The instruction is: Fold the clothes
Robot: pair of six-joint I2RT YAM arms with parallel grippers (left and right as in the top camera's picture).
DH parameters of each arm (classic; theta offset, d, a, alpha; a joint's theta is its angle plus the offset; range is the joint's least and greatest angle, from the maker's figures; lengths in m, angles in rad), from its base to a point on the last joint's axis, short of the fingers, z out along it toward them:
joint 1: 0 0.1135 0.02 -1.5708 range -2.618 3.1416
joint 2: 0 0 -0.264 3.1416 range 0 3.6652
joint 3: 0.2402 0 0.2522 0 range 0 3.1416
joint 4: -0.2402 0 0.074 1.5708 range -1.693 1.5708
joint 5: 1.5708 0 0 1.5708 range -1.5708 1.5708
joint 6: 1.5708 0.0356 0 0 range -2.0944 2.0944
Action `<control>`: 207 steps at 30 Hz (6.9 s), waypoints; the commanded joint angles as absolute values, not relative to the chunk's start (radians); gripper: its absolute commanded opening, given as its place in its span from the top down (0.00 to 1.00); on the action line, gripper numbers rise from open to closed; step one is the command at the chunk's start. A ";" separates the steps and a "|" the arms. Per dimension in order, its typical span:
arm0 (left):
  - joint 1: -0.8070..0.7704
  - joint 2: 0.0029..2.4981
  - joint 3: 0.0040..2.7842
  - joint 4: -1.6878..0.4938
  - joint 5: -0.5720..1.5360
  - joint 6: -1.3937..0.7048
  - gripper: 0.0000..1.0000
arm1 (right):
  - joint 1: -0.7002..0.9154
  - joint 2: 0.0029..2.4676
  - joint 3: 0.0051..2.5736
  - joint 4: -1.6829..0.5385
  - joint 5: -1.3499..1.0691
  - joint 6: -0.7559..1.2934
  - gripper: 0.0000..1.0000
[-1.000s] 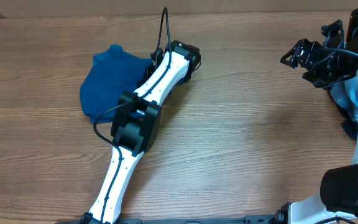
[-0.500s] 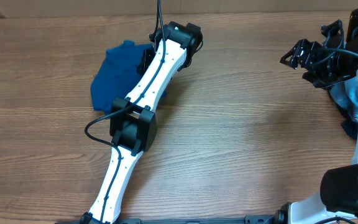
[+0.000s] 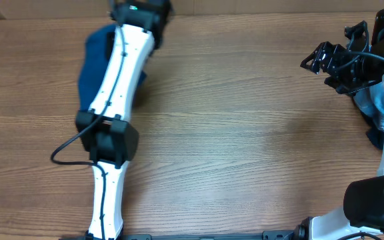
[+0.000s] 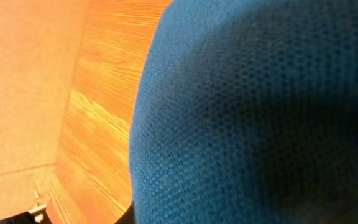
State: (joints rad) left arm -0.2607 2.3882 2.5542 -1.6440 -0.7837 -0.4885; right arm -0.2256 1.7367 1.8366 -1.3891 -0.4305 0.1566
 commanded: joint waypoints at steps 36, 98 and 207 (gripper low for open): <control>0.149 1.880 2.578 -1.689 -0.797 -0.469 0.93 | -0.224 1.726 1.866 -1.448 -0.439 0.152 0.13; 0.589 2.418 2.568 -0.709 -0.608 0.402 0.94 | -0.224 1.726 1.866 -1.496 -0.474 0.157 0.13; 0.492 2.764 2.631 -1.189 -0.165 0.048 0.29 | -0.169 1.723 1.866 -1.525 -0.447 0.156 0.13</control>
State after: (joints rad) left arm 0.4744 2.7094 2.5858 -1.1591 -0.1287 0.0326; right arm -0.1749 1.7367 1.8366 -1.5230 -0.4522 0.1596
